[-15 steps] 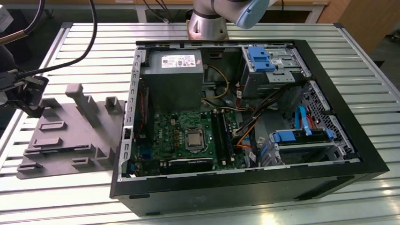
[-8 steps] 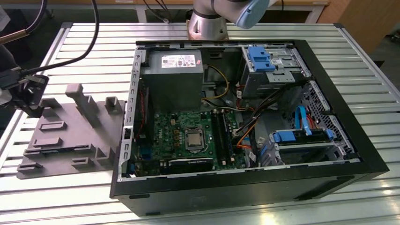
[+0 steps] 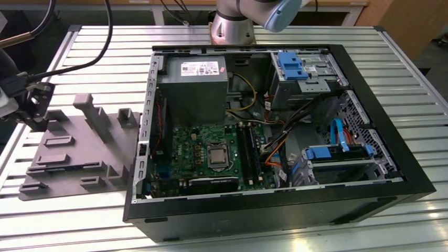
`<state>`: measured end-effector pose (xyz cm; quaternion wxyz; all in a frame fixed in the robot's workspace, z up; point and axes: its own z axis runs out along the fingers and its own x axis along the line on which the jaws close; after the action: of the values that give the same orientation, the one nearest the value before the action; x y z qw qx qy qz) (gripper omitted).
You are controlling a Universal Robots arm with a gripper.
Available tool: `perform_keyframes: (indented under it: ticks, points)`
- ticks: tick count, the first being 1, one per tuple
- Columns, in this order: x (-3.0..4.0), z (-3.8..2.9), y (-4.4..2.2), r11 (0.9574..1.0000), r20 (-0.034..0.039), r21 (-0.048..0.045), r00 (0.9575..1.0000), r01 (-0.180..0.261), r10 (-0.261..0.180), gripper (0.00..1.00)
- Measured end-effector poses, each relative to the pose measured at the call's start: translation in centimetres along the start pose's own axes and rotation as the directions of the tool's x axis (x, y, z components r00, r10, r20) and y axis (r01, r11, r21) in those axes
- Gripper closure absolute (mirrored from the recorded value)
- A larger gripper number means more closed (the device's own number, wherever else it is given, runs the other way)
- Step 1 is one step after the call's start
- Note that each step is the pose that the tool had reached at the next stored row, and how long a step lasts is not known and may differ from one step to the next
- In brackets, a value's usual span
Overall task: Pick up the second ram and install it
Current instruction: 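Pick up the second ram and move it above second insertion slot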
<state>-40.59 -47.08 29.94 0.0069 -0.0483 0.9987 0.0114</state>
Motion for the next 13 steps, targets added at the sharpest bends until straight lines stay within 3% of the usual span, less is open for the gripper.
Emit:
perform_keyframes:
  ticks: [6,13]
  points:
    - [0.0,0.0,0.0,0.9981,-0.0013,-0.0009,0.9981,0.061,-0.061,0.89]
    - [0.0,0.0,0.0,0.9918,-0.0027,-0.0021,0.9918,0.128,-0.128,0.89]
